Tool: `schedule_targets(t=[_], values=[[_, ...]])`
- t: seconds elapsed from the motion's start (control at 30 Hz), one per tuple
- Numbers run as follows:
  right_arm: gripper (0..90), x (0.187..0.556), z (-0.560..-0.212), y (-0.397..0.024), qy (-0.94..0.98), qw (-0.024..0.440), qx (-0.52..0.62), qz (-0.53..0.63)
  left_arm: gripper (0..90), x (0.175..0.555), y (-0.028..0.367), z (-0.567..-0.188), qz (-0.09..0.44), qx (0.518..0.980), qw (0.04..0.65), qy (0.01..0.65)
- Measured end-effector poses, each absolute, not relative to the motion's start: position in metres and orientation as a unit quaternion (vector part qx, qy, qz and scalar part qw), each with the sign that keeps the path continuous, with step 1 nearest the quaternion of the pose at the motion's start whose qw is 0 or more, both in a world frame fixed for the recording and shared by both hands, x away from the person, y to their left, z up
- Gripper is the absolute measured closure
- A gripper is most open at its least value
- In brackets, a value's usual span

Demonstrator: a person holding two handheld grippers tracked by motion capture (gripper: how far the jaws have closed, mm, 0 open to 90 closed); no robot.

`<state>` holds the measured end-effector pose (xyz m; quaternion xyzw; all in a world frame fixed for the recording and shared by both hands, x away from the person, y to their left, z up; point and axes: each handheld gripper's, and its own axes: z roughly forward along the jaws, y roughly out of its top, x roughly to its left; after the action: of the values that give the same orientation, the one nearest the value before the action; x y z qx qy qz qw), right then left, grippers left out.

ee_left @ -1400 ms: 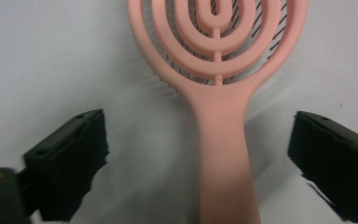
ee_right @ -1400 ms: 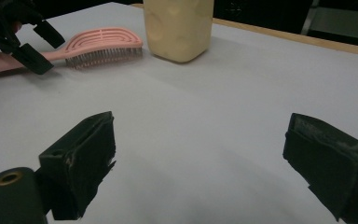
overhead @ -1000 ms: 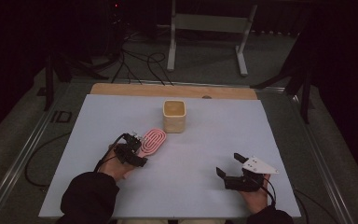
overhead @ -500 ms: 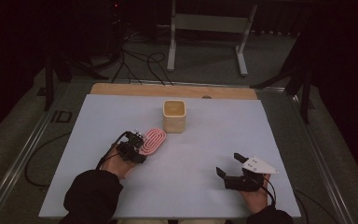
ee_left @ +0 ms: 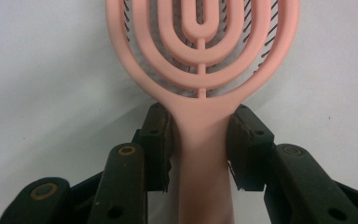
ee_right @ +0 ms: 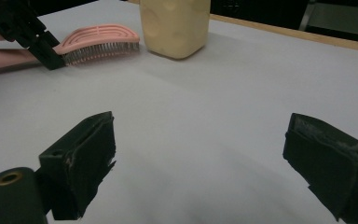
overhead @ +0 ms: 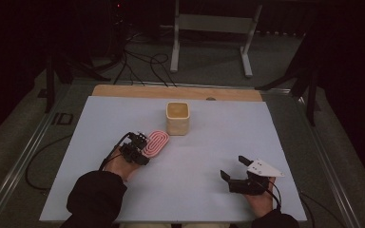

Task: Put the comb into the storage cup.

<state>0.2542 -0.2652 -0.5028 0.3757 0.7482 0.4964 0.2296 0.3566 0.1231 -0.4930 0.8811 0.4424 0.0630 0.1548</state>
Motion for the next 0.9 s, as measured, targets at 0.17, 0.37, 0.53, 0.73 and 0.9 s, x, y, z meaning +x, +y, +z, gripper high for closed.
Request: schedule_targets(t=[0.17,0.37,0.53,0.73,0.9], values=[[9.0,0.2543,-0.5028,-0.2653,0.749,0.228,0.376,0.496,65.7,0.3575,0.1231,-0.4923,0.061,0.884,0.151,0.439],[9.0,0.2549,-0.503,-0.2661,0.748,0.23,0.378,0.495,69.0,0.3574,0.1239,-0.4917,0.062,0.885,0.149,0.436],[9.0,0.2549,-0.5031,-0.2662,0.748,0.23,0.378,0.495,69.9,0.355,0.1229,-0.4911,0.069,0.888,0.146,0.431],[9.0,0.2549,-0.5032,-0.2664,0.747,0.23,0.379,0.495,70.0,0.3521,0.1244,-0.4891,0.068,0.886,0.158,0.43],[9.0,0.2549,-0.5032,-0.2664,0.748,0.23,0.379,0.494,70.0,0.3504,0.1293,-0.4839,0.072,0.882,0.173,0.432]])
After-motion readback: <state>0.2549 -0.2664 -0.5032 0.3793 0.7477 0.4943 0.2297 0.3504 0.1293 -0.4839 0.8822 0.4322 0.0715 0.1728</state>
